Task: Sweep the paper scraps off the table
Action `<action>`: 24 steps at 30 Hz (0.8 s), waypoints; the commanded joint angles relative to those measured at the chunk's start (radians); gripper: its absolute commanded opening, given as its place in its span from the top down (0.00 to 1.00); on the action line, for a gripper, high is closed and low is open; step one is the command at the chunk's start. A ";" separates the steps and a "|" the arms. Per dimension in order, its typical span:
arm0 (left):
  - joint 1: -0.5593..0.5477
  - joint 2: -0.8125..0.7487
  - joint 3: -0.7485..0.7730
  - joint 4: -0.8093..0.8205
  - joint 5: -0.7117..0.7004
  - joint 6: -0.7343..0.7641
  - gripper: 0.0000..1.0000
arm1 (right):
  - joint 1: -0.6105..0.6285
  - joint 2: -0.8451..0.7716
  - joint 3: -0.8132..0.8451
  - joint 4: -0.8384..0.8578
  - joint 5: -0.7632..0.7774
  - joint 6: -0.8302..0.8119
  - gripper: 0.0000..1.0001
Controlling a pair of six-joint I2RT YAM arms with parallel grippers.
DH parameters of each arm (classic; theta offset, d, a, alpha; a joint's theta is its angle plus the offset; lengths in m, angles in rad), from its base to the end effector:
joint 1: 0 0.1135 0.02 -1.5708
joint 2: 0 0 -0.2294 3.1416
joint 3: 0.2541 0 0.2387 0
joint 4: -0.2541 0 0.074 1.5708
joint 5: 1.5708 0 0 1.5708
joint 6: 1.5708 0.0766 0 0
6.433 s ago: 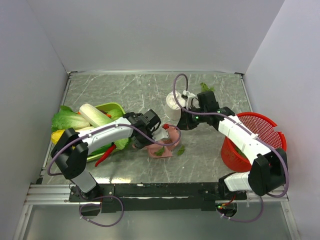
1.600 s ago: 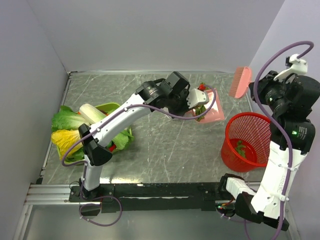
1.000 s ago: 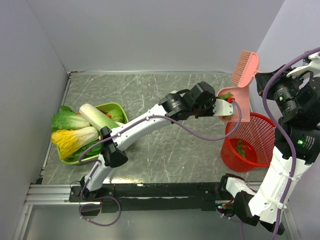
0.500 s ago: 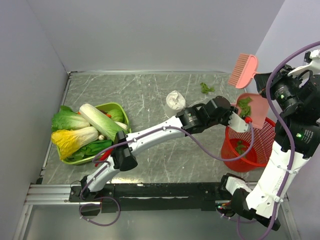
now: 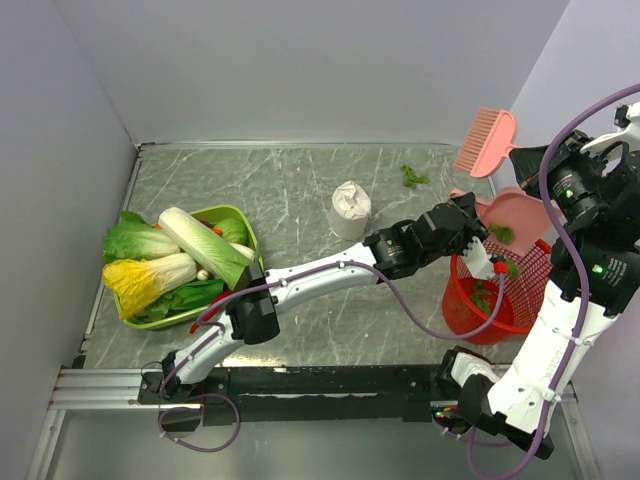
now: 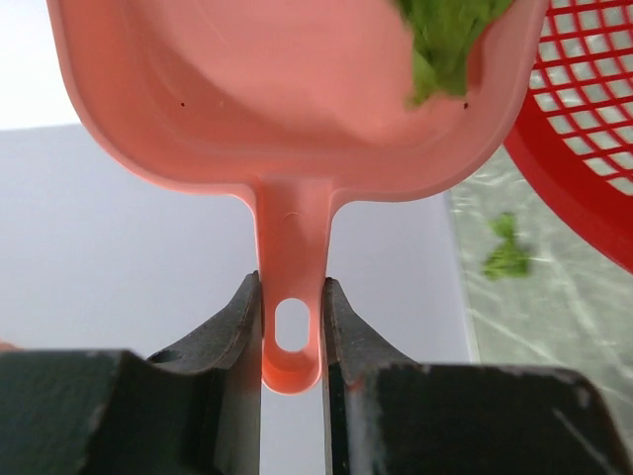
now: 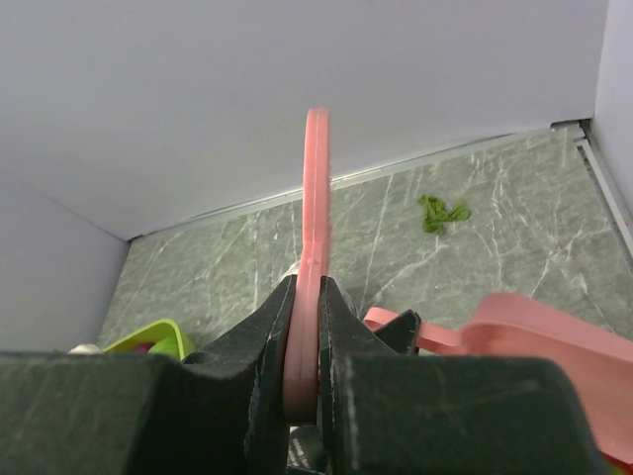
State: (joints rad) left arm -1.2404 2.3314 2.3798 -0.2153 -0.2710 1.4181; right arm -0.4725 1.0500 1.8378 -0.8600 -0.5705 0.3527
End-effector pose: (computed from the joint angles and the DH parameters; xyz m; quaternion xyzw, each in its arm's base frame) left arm 0.1984 -0.5153 0.3262 0.7138 0.2657 0.1595 0.6281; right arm 0.1652 -0.0380 0.5086 0.1062 0.7205 0.1665 0.6648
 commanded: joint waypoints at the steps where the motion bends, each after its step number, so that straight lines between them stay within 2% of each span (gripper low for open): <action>1: -0.016 -0.049 -0.025 0.208 -0.004 0.197 0.99 | -0.014 -0.012 0.009 0.049 -0.025 0.031 1.00; 4: -0.027 -0.049 0.004 0.198 0.015 0.199 0.99 | -0.020 -0.010 0.011 0.049 -0.029 0.034 1.00; 9: -0.025 -0.079 -0.031 0.218 0.016 0.193 0.99 | -0.025 -0.015 0.009 0.049 -0.032 0.035 1.00; 11: -0.025 -0.095 -0.060 0.254 0.023 0.153 0.99 | -0.028 -0.016 0.000 0.050 -0.037 0.042 1.00; 15: -0.034 -0.090 -0.045 0.225 -0.014 0.087 0.99 | -0.031 -0.016 -0.006 0.050 -0.052 0.049 1.00; 24: -0.025 -0.112 -0.083 0.232 -0.054 0.013 0.99 | -0.035 -0.019 -0.006 0.049 -0.054 0.049 1.00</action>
State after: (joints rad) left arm -1.2640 2.3077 2.3138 -0.0391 -0.2874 1.4944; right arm -0.4980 1.0439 1.8301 -0.8593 -0.6037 0.3775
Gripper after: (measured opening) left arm 0.244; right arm 0.169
